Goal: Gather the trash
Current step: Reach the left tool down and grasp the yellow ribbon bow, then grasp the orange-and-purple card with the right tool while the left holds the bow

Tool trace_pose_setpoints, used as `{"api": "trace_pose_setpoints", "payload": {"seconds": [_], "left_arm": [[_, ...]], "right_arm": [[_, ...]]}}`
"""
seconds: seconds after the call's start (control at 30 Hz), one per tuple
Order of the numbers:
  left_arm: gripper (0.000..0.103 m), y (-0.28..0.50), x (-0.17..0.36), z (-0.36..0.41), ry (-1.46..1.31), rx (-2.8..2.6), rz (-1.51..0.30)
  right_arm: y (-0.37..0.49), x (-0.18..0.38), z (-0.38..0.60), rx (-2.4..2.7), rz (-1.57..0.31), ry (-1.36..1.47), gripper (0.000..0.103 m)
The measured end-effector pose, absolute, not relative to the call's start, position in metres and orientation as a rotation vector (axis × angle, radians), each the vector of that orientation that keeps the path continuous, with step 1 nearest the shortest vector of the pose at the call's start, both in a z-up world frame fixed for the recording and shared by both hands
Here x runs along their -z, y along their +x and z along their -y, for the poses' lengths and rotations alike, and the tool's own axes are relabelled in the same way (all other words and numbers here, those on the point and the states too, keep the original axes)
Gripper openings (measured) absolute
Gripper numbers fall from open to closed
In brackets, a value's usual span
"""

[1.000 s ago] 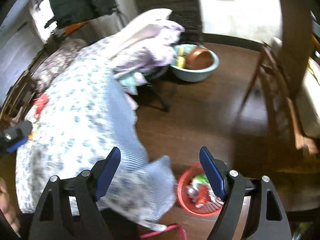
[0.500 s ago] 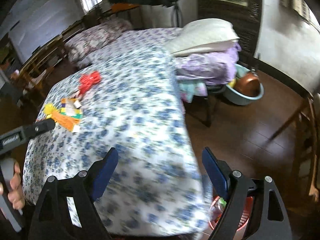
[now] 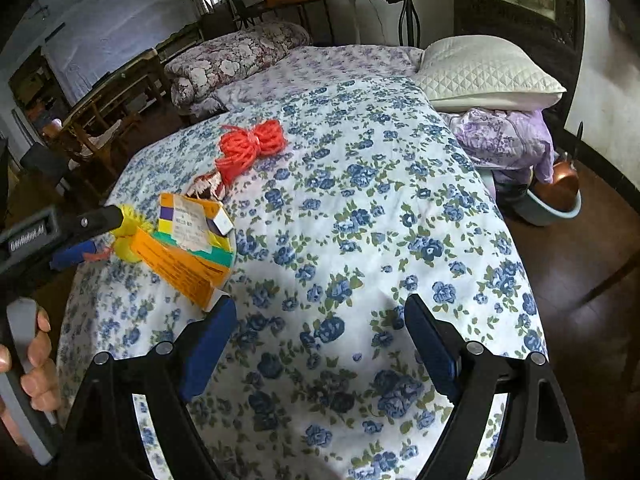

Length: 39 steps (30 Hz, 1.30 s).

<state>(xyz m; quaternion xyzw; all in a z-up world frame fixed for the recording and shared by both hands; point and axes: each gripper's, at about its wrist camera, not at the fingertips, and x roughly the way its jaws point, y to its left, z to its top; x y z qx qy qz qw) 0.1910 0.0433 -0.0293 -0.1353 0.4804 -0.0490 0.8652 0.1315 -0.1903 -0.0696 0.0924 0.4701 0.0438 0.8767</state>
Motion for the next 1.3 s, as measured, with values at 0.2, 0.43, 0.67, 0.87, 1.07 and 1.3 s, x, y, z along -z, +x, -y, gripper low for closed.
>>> {"api": "trace_pose_setpoints", "payload": {"seconds": [0.2,0.43,0.67,0.87,1.07,1.3], "left_arm": [[0.07,0.204,0.036,-0.042,-0.28,0.105,-0.999],[0.068,0.197,0.042,-0.066,-0.393,0.08,-1.019],[0.068,0.2,0.053,-0.054,-0.345,0.064,-1.035],[0.063,0.202,0.056,-0.04,-0.204,0.053,-1.005],[0.033,0.195,0.05,-0.057,-0.254,0.073,-0.995],[0.033,0.173,0.017,-0.086,-0.321,0.078,-0.938]], "right_arm": [[0.123,0.07,0.191,-0.115,-0.966,0.202,0.085],[0.115,0.068,0.198,-0.104,-0.939,0.202,0.085],[0.114,0.07,0.201,-0.093,-0.942,0.192,0.085],[0.116,0.072,0.198,-0.084,-0.953,0.176,0.085],[0.115,0.072,0.197,-0.077,-0.949,0.155,0.085],[0.113,0.073,0.203,-0.073,-0.943,0.175,0.085]]}}
